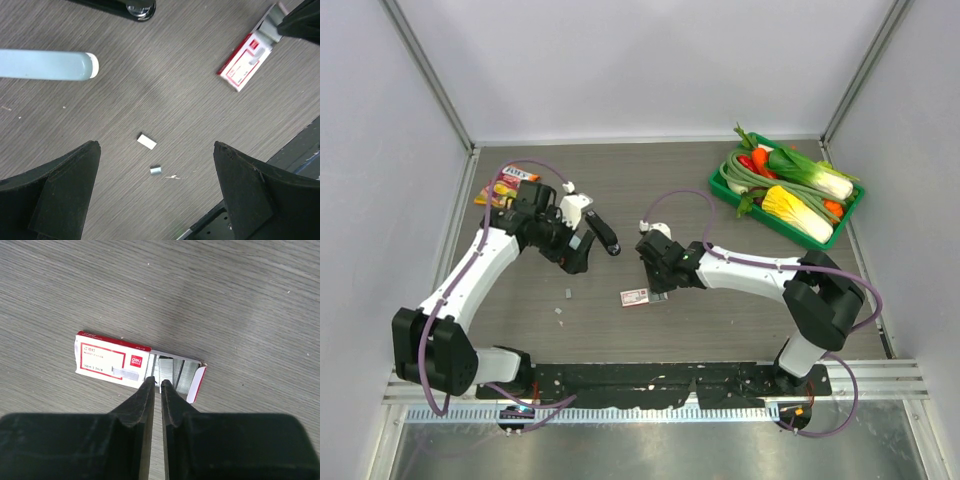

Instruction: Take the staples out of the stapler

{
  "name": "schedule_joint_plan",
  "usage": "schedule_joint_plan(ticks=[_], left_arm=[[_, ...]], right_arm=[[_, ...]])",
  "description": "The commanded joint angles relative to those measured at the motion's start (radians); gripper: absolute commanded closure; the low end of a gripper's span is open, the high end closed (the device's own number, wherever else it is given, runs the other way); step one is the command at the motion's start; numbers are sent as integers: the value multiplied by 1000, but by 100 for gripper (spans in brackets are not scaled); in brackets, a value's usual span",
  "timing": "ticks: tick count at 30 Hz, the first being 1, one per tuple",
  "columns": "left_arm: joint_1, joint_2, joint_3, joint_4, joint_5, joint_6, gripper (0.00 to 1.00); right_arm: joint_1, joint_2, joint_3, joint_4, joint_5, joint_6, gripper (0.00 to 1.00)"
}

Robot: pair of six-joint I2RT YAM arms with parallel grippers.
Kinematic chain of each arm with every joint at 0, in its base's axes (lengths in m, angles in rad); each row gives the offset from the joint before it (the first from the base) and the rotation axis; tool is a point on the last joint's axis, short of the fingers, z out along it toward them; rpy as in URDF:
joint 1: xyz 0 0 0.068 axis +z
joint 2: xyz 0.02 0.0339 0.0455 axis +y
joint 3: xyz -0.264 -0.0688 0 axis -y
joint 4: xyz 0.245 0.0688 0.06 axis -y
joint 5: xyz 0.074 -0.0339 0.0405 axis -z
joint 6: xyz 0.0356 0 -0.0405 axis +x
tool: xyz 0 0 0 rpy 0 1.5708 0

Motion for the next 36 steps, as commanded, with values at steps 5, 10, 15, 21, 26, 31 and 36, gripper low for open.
schedule_joint_plan(ticks=[5, 10, 15, 21, 26, 31, 36], left_arm=[[5, 14, -64, -30, -159, 83, 2], [47, -18, -88, -4, -245, 52, 9], [207, 24, 41, -54, -145, 11, 9], [365, 25, 110, -97, -96, 28, 2], [527, 40, 135, -157, -21, 72, 1], [618, 54, 146, -199, 24, 123, 1], [630, 27, 127, -205, 33, 143, 1]], right_arm=[[11, -62, 54, 11, 68, -4, 82], [11, -102, 55, 30, 50, -28, 75], [51, 12, 171, 59, 21, 9, 64], [161, 268, 437, 42, 82, 0, 52], [203, 401, 576, 41, 108, 5, 47], [244, 540, 756, -45, 186, 5, 39], [263, 583, 802, -53, 232, 20, 38]])
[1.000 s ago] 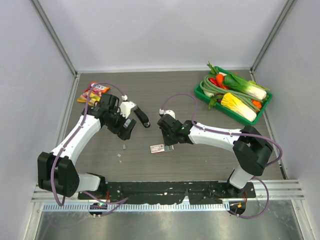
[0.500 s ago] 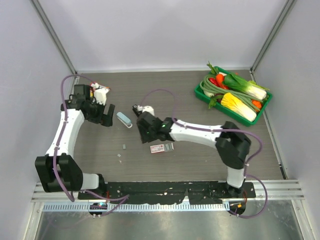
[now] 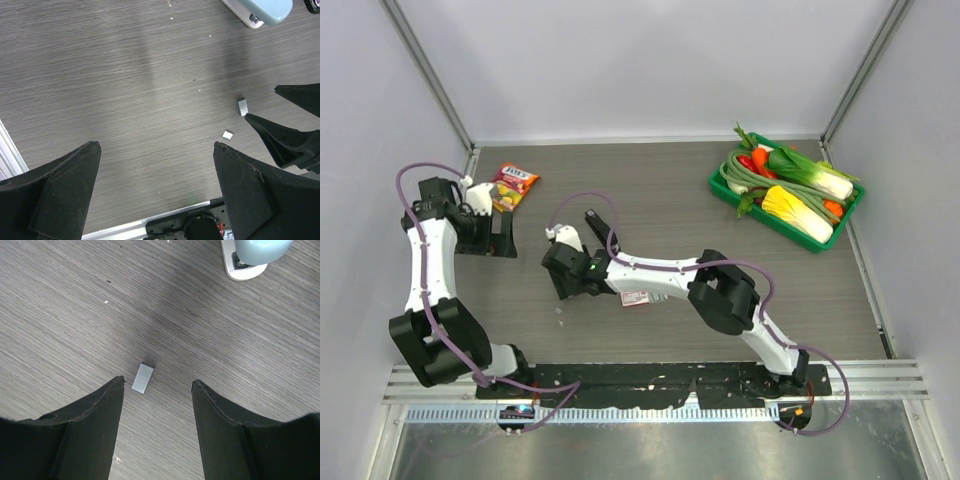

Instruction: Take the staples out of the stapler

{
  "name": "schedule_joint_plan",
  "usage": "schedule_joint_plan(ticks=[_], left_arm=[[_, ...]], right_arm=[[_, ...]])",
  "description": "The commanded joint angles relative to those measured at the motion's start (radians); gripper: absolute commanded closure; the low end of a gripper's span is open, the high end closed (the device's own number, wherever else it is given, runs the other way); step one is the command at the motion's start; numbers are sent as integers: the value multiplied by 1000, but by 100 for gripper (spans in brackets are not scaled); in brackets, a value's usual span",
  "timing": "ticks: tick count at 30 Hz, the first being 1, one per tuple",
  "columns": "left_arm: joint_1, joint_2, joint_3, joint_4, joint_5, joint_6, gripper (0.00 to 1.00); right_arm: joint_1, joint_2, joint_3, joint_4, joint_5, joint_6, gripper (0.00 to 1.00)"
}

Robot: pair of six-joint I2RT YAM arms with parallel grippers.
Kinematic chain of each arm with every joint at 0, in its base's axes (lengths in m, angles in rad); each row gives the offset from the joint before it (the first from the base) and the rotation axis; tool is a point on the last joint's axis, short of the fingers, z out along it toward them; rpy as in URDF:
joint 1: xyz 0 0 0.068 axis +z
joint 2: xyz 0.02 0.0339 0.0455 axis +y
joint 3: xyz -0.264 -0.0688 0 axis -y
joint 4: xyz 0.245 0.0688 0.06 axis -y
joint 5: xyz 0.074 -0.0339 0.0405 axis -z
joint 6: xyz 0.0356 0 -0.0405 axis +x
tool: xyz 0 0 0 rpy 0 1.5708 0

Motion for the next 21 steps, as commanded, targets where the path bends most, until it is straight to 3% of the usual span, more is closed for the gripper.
schedule_joint_plan(ticks=[1, 7, 21], left_arm=[[9, -35, 16, -37, 55, 45, 1], [9, -47, 2, -35, 61, 59, 1], [9, -42, -19, -21, 78, 76, 1]], right_arm=[[12, 21, 67, -24, 87, 26, 38], [20, 70, 119, -46, 75, 37, 39], [37, 145, 191, -95, 55, 53, 56]])
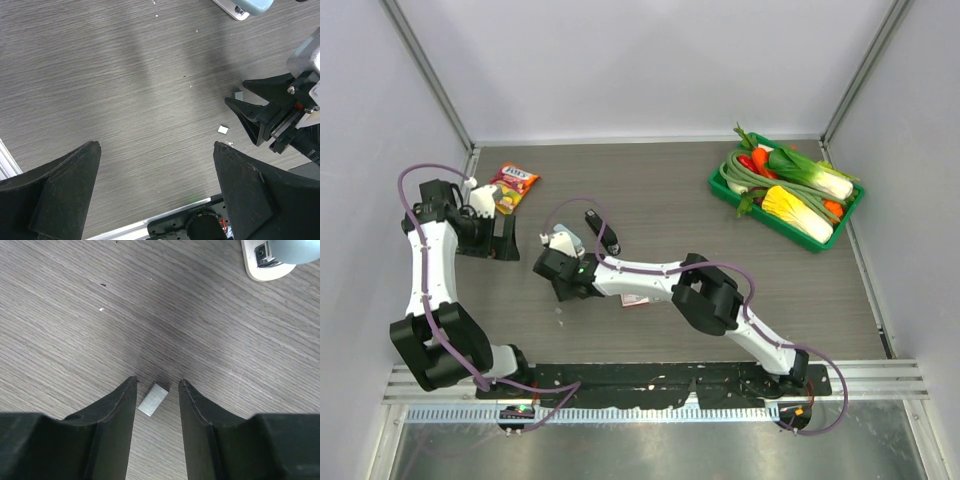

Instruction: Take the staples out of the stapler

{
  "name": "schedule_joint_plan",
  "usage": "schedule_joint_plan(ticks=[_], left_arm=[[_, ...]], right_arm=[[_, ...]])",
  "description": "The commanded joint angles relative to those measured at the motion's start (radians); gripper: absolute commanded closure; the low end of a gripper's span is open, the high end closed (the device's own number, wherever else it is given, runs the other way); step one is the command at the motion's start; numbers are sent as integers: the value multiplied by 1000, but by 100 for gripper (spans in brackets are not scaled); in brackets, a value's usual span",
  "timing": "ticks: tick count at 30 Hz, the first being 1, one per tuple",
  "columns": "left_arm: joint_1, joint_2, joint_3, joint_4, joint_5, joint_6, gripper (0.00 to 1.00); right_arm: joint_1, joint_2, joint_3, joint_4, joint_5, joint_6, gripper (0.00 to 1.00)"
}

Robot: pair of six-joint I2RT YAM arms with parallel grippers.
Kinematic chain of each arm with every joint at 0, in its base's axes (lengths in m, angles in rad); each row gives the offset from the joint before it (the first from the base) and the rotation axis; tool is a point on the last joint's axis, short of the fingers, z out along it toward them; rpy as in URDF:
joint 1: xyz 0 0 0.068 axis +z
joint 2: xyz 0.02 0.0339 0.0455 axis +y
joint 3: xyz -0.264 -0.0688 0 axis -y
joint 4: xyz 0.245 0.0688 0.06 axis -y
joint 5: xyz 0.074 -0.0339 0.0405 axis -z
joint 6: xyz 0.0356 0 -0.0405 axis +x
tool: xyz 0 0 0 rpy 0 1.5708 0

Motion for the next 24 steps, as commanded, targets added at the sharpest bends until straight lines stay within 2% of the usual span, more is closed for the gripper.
schedule_joint_plan(ticks=[1, 15, 22, 24], left_arm=[[5, -18, -6, 4, 32, 22, 1], [6, -26, -12, -1, 52, 36, 1], [6, -31, -4, -10, 52, 43, 1], [8, -32, -3, -11, 58, 44, 1]], right_arm=[[17, 17, 52, -29, 21, 22, 58], [38, -23, -6, -73, 98, 28, 53], [38, -27, -2, -73, 118, 25, 64], [38, -32, -15, -73, 124, 19, 64]])
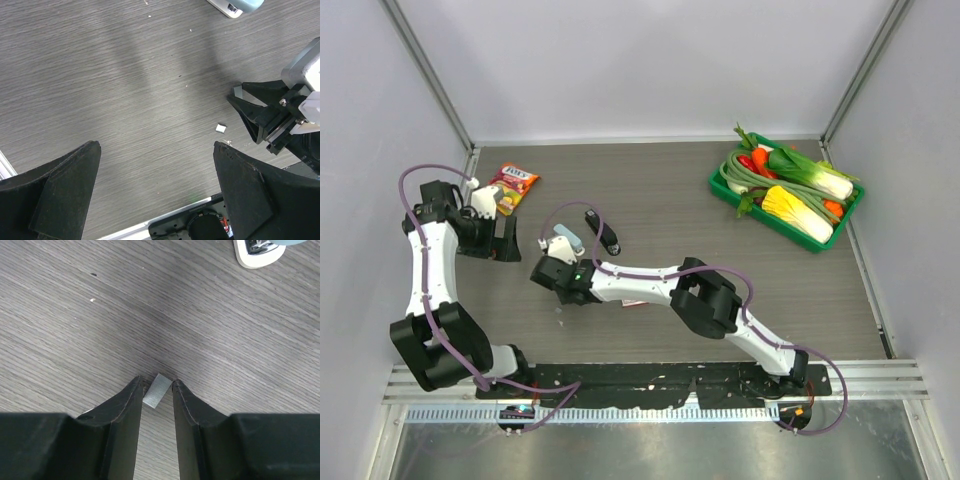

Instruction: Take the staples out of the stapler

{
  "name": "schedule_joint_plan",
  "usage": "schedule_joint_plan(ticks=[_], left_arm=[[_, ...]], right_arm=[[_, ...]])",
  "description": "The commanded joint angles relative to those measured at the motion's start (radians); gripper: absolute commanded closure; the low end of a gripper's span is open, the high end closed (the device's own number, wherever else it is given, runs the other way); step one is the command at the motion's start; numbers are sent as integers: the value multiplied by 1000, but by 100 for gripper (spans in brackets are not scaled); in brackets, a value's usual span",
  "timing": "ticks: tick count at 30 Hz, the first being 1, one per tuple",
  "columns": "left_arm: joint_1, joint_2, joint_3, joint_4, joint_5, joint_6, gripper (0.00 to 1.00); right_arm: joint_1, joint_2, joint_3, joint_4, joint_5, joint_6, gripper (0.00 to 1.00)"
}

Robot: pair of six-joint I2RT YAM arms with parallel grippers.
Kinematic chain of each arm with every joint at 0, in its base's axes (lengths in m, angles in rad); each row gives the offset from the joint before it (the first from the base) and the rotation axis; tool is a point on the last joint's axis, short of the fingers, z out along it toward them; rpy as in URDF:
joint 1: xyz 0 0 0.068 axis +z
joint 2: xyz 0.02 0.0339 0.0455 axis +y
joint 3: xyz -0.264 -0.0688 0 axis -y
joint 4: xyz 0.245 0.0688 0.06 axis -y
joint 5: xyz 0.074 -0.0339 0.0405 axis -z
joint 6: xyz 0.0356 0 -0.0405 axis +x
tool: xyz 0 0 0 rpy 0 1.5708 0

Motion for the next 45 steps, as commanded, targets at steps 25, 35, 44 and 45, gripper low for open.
schedule_joint_plan(ticks=[25, 35, 44, 45], left_arm=[[5, -30, 0, -20, 60, 24, 1], [5, -32, -5, -15, 57, 30, 1], [5, -30, -20, -6, 63, 24, 1], [5, -30, -22, -5, 65, 25, 1]], right_arm=[[6, -56, -37, -31, 50, -22, 67], [6, -65, -59, -4, 37, -31, 81], [4, -213, -227, 26, 86, -36, 90], [4, -261, -250, 26, 92, -34, 90]])
